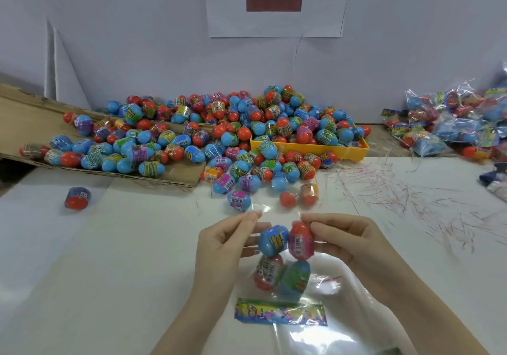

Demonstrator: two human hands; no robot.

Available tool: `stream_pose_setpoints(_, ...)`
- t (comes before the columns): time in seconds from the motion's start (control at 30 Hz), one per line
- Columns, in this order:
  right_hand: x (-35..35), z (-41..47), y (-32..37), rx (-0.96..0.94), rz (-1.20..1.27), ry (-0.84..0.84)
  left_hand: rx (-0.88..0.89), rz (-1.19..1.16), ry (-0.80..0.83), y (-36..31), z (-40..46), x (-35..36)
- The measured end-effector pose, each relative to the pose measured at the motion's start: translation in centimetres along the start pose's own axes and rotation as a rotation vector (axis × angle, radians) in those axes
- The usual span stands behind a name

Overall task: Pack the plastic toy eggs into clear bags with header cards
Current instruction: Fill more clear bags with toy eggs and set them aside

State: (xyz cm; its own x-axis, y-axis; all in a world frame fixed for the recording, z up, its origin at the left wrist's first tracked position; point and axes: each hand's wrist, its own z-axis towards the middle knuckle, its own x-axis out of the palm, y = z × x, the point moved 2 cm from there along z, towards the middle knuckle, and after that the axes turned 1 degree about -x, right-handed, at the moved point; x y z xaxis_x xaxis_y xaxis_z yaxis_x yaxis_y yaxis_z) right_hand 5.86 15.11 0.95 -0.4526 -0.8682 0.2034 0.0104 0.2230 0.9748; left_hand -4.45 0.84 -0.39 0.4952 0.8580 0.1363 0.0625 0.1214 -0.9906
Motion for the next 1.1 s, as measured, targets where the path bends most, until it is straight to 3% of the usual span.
stream_pose_setpoints(0.37,-0.7,0.0,0.1,0.018,-0.006,-0.044,0.044,0.078,0.034,-0.5,0.1,-0.7)
stream_pose_setpoints(0.67,-1.0,-0.1,0.3,0.025,-0.021,0.035,0.065,0.109,0.126,-1.0,0.2,-1.3)
stream_pose_setpoints(0.9,-1.1,-0.3,0.7,-0.015,-0.163,0.049,-0.034,0.085,0.071,-0.7,0.6,-2.3)
stream_pose_setpoints(1.1,-1.2,-0.2,0.8,-0.032,-0.198,0.072,-0.054,0.084,0.155,-1.0,0.8,-2.7)
